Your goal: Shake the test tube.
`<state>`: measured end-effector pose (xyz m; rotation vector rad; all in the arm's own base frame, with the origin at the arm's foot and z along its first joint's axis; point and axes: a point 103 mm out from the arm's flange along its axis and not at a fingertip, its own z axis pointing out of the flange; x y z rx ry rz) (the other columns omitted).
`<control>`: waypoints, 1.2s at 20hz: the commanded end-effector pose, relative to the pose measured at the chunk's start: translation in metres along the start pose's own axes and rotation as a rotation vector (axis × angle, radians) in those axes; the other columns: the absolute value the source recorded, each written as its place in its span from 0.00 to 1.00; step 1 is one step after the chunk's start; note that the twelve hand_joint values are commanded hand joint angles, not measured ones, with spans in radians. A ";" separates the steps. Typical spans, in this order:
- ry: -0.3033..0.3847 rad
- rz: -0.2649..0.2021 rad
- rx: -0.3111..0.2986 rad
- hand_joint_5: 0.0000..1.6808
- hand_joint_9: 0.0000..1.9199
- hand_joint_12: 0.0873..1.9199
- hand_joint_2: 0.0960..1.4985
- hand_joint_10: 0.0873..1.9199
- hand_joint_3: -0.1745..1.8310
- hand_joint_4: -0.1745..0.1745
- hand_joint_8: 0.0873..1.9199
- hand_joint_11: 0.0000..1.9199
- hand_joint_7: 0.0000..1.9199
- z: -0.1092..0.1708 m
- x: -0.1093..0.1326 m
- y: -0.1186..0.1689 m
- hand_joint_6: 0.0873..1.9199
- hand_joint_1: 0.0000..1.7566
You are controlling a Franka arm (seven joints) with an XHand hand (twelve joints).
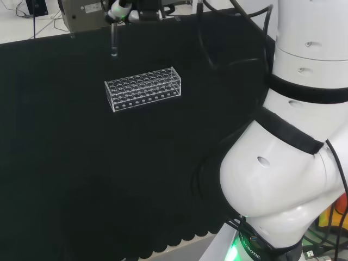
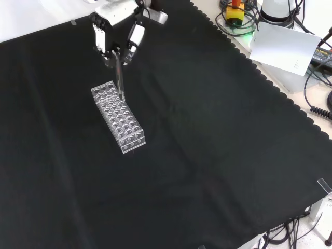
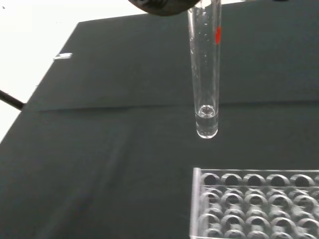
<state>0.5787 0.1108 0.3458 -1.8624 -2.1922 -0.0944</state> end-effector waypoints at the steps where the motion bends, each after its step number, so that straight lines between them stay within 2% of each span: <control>1: 0.008 -0.051 0.001 0.76 0.80 0.36 0.67 0.00 0.00 0.00 0.34 0.77 0.70 0.003 0.024 0.006 0.10 0.81; 4: -0.013 -0.030 0.007 0.76 0.80 0.36 0.67 0.00 0.00 0.00 0.34 0.77 0.71 0.002 0.018 0.006 0.10 0.81; 7: -0.041 0.018 0.011 0.76 0.80 0.36 0.67 0.00 0.00 0.00 0.34 0.77 0.71 0.000 -0.003 0.004 0.10 0.81; 15: -0.144 0.242 0.036 0.76 0.80 0.36 0.67 0.00 0.00 0.00 0.34 0.77 0.71 -0.007 -0.106 -0.027 0.10 0.81; 18: -0.165 0.308 0.038 0.76 0.80 0.36 0.67 0.00 0.00 0.00 0.34 0.77 0.71 -0.012 -0.137 -0.039 0.10 0.81; 21: -0.189 0.339 0.035 0.76 0.80 0.36 0.67 0.00 0.00 0.00 0.34 0.77 0.71 -0.017 -0.157 -0.046 0.10 0.81; 24: -0.202 0.356 0.024 0.76 0.80 0.36 0.67 0.00 0.00 0.00 0.34 0.77 0.71 -0.023 -0.166 -0.049 0.10 0.81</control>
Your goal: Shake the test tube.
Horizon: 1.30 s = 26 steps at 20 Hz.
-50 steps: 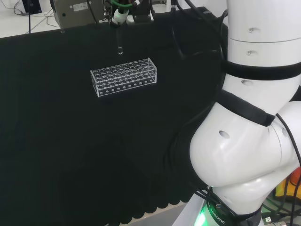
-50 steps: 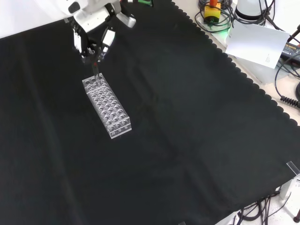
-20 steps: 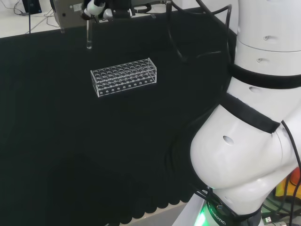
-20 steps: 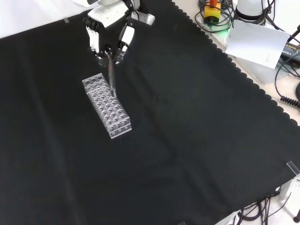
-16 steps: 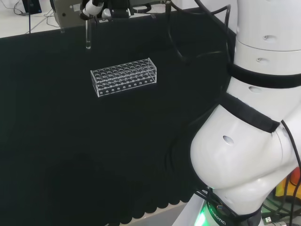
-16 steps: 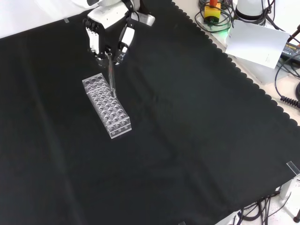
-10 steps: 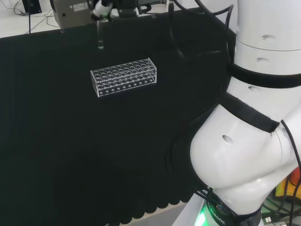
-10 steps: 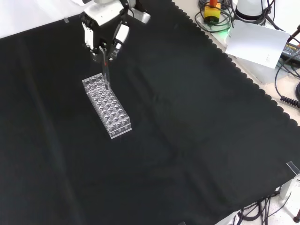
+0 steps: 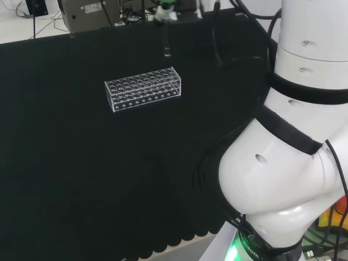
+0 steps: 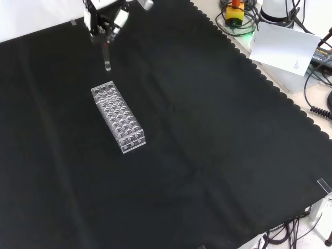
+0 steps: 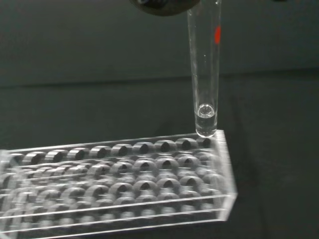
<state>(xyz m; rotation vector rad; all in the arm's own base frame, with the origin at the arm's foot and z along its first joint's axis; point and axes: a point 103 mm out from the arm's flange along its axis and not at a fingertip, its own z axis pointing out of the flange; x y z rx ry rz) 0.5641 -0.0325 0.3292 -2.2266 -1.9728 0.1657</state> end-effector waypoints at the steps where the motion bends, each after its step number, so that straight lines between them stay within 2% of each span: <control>1: -0.026 0.058 -0.011 0.76 0.80 0.36 0.67 0.00 0.00 0.00 0.34 0.77 0.71 -0.005 -0.030 -0.004 0.10 0.81; 4: -0.015 0.040 -0.011 0.76 0.80 0.36 0.67 0.00 0.00 0.00 0.34 0.77 0.71 -0.005 -0.021 -0.002 0.10 0.81; 8: 0.034 -0.006 -0.017 0.76 0.80 0.36 0.67 0.00 0.00 0.00 0.34 0.77 0.71 -0.002 0.005 0.000 0.10 0.81; 16: 0.128 -0.152 -0.018 0.76 0.80 0.36 0.67 0.00 0.00 0.00 0.34 0.77 0.71 0.002 0.086 0.005 0.10 0.81; 21: 0.152 -0.251 -0.014 0.76 0.80 0.36 0.67 0.00 0.00 0.00 0.34 0.77 0.71 0.003 0.131 0.005 0.10 0.81; 23: 0.159 -0.274 -0.014 0.76 0.80 0.36 0.67 0.00 0.00 0.00 0.34 0.77 0.71 0.002 0.141 0.005 0.09 0.81; 26: 0.157 -0.280 -0.013 0.76 0.80 0.36 0.67 0.00 0.00 0.00 0.34 0.77 0.71 -0.001 0.142 0.007 0.09 0.81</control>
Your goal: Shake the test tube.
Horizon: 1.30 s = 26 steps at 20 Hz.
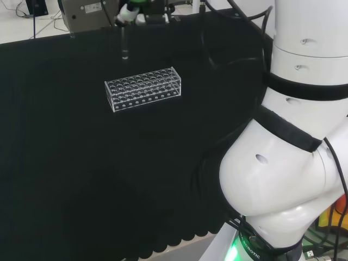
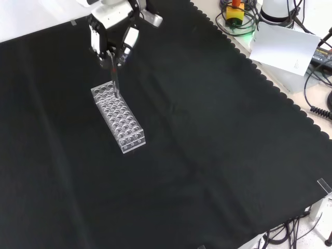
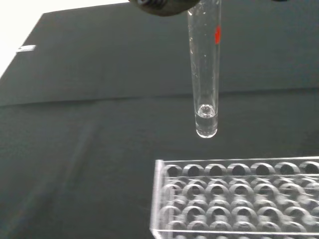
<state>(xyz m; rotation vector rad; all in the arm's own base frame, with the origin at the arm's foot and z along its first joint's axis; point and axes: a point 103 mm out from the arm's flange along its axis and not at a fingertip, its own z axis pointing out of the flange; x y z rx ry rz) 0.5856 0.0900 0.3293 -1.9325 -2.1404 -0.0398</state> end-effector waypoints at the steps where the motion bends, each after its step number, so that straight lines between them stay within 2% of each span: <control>1: 0.010 -0.036 0.005 0.76 0.80 0.36 0.67 0.00 0.00 0.00 0.34 0.77 0.71 -0.001 0.015 0.005 0.09 0.81; 6: -0.014 0.052 0.008 0.76 0.80 0.36 0.67 0.00 0.00 0.00 0.34 0.77 0.71 -0.005 -0.022 0.004 0.09 0.81; 12: -0.085 0.221 0.010 0.76 0.80 0.36 0.67 0.00 0.00 0.00 0.33 0.77 0.71 -0.013 -0.093 -0.008 0.09 0.81; 18: -0.141 0.344 0.015 0.76 0.80 0.36 0.67 0.00 0.00 0.00 0.33 0.77 0.71 -0.024 -0.150 -0.025 0.09 0.81; 22: -0.156 0.396 0.005 0.77 0.80 0.36 0.67 0.00 0.00 0.00 0.33 0.77 0.71 -0.035 -0.177 -0.033 0.09 0.81; 26: -0.156 0.398 -0.002 0.77 0.80 0.36 0.67 0.00 0.00 0.00 0.33 0.77 0.71 -0.038 -0.180 -0.034 0.09 0.81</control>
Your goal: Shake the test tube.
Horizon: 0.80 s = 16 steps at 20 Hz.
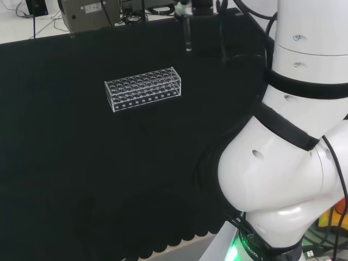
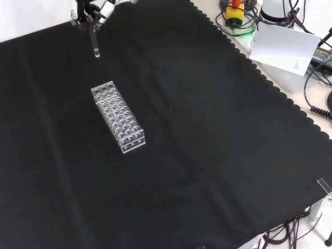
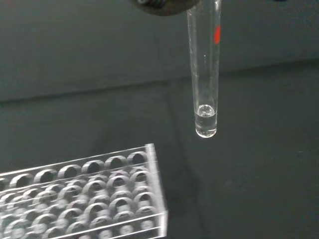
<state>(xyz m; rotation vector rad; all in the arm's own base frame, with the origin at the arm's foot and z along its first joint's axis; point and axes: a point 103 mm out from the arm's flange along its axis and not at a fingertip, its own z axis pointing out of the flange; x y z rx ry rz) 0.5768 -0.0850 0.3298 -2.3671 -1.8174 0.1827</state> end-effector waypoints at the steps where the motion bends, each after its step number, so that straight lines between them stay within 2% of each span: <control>1: -0.001 0.014 -0.006 0.77 0.80 0.36 0.67 0.00 0.00 0.00 0.34 0.77 0.71 -0.003 -0.008 -0.001 0.09 0.81; 6: 0.036 -0.050 0.001 0.77 0.80 0.36 0.67 0.00 0.00 0.00 0.34 0.77 0.71 0.005 0.023 -0.002 0.09 0.81; 12: 0.098 -0.192 0.001 0.77 0.80 0.36 0.67 0.00 0.00 0.00 0.33 0.77 0.71 0.012 0.086 -0.005 0.09 0.81; 16: 0.100 -0.271 0.003 0.77 0.80 0.36 0.67 0.00 0.00 0.00 0.33 0.77 0.71 0.011 0.118 -0.007 0.09 0.81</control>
